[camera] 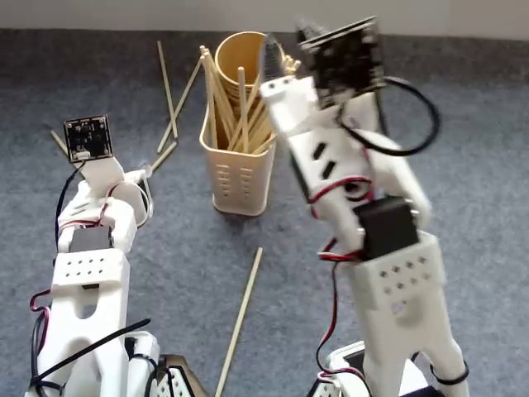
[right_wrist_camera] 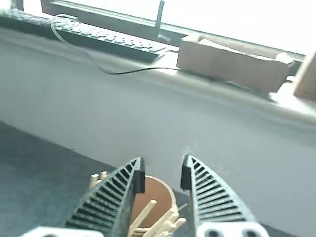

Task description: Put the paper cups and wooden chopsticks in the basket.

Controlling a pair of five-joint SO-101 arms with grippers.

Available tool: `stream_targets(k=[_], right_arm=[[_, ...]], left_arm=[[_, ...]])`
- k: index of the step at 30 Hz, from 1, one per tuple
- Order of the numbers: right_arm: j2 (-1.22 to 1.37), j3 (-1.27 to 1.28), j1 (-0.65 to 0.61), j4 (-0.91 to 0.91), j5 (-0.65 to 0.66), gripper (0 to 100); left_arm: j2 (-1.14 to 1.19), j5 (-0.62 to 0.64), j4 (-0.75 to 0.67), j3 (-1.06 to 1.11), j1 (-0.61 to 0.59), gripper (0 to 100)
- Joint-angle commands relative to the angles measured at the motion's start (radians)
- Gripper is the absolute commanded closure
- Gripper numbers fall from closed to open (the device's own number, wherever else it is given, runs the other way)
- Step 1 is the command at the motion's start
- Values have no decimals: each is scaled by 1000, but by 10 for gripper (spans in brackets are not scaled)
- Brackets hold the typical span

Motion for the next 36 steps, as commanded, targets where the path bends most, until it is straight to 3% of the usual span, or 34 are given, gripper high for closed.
stream_targets(k=[1,6,13,19,23,28,36], right_arm=[[-16,-183,162,116,14,864],[28,-41,288,140,-37,864],[291,127,372,-68,-35,864],[694,-51,380,-96,-38,864],[900,-236,404,1,-41,864],[1058,-384,404,127,-41,864],[1213,-410,435,131,-37,864]], left_arm=[[-27,2,-17,-8,16,811],[-27,2,-17,-5,33,811],[-27,2,-17,-5,33,811],[-27,2,-17,-5,33,811],[-27,0,-17,-5,31,811],[-27,0,-17,-5,31,811],[-27,0,-17,-4,31,811]])
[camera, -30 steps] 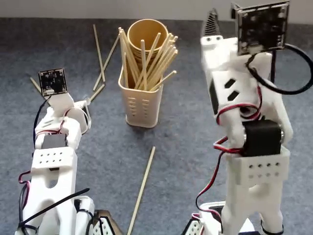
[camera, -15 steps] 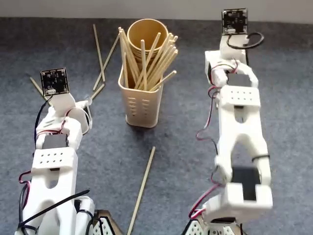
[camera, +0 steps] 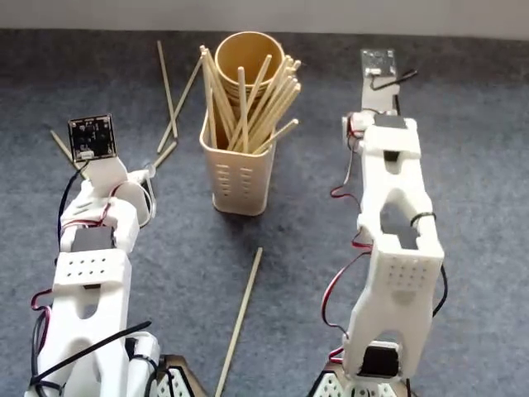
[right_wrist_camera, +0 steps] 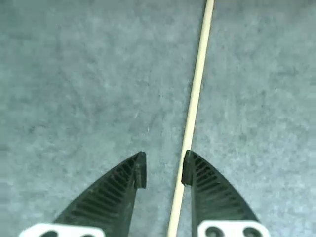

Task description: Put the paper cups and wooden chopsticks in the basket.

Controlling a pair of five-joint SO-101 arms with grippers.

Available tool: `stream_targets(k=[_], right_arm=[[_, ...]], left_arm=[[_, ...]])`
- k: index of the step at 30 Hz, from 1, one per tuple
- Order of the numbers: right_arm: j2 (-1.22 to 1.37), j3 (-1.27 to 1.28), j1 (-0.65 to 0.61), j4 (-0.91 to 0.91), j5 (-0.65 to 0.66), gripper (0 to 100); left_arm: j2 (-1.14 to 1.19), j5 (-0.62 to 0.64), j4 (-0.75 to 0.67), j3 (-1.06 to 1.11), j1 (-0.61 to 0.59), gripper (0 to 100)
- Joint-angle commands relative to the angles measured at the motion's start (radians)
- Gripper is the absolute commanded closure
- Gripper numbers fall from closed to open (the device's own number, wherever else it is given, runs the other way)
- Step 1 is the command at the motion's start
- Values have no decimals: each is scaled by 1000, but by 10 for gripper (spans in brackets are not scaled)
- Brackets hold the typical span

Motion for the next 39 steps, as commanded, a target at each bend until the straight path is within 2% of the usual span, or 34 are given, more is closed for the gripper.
stream_targets(k=[1,7,22,24,26,27,30,35,39], right_arm=[[10,-47,41,2,-5,864],[22,-53,90,1,-3,864],[209,-156,47,5,-3,865],[236,-189,53,7,-3,902],[249,-205,59,7,-3,998],[252,-209,62,18,-3,993],[251,-243,65,117,-3,995],[246,-449,82,321,-18,994],[183,-702,101,467,-150,994]], left_arm=[[-27,0,-17,-4,13,811],[-27,0,-17,-4,15,811],[-27,0,-17,-4,15,811],[-27,0,-17,-4,15,811],[-27,0,-17,-4,15,811],[-27,0,-17,-4,15,811],[-27,0,-17,-4,15,811],[-27,0,-17,-4,15,811],[-27,0,-17,-4,15,811]])
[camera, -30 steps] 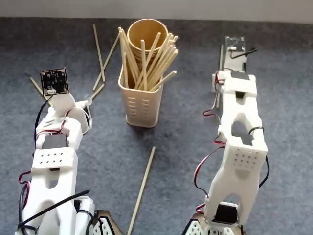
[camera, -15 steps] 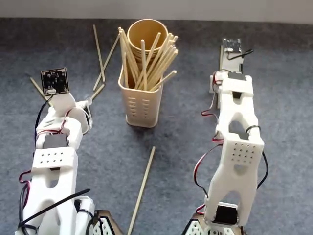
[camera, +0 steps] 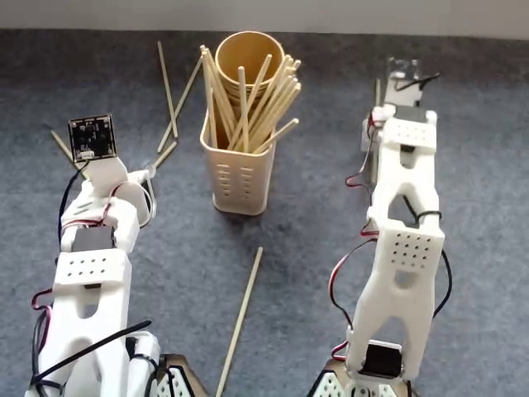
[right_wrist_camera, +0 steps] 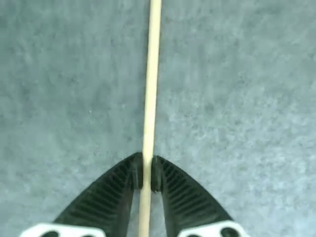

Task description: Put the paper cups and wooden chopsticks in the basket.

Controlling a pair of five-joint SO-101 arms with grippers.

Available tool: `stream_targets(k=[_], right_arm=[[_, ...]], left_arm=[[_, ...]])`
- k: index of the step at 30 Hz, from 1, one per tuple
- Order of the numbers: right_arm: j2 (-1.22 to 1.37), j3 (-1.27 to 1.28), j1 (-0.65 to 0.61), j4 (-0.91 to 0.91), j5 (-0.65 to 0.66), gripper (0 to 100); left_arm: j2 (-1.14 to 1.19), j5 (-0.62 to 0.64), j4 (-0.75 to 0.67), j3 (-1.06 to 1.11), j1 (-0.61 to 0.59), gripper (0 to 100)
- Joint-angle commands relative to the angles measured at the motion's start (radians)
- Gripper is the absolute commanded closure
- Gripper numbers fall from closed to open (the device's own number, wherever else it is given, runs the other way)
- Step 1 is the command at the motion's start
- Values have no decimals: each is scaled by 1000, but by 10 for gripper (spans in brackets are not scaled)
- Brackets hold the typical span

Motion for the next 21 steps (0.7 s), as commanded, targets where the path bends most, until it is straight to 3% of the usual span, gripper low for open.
stream_targets(k=[1,9,12,21], right_arm=[[-102,-271,21,130,-95,994],[-237,-1032,-108,541,-112,994],[-344,-938,-177,602,-126,993],[-625,-987,-282,636,-141,993]], left_arm=[[-27,0,-17,-4,15,811],[-27,0,-17,-5,15,811],[-28,0,-17,-5,12,811],[-28,0,-17,-5,12,811]])
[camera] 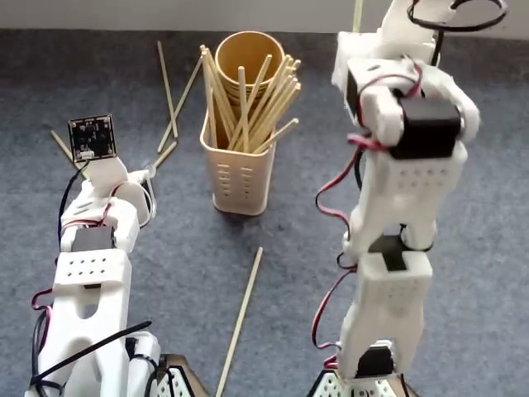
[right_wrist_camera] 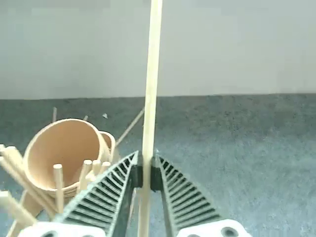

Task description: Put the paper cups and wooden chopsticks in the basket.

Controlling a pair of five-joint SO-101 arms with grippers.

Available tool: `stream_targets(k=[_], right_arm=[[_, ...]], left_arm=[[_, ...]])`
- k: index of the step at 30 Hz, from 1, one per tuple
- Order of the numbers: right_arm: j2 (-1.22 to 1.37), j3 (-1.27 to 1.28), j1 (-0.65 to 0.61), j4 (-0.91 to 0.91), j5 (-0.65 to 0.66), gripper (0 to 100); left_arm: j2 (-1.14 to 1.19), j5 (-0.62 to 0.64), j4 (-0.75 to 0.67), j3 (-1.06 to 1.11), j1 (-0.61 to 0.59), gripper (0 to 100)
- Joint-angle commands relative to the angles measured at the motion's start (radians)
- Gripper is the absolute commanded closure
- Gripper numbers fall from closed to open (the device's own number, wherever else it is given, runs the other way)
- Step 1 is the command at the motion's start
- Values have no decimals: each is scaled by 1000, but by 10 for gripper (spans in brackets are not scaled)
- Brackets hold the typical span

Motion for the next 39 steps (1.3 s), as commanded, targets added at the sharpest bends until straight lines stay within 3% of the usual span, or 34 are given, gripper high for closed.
stream_targets(k=[1,13,18,22,27,32,36,39], right_arm=[[-196,-143,-33,22,-12,993],[-467,-84,-108,27,-23,994],[-687,573,-88,22,29,994],[-984,1049,-165,-50,78,994],[-1426,1670,-191,-426,77,994],[-1794,2419,-252,-1075,80,994],[-1713,2623,-283,-1438,80,994],[-1583,2594,-344,-1564,81,994]], left_arm=[[-28,0,-17,-5,12,811],[-28,0,-17,-5,13,811],[-28,0,-17,-4,15,811],[-28,0,-17,-4,18,811],[-28,0,-17,2,35,811],[-28,0,-17,4,35,811],[-28,0,-17,4,35,811],[-28,0,-17,4,35,811]])
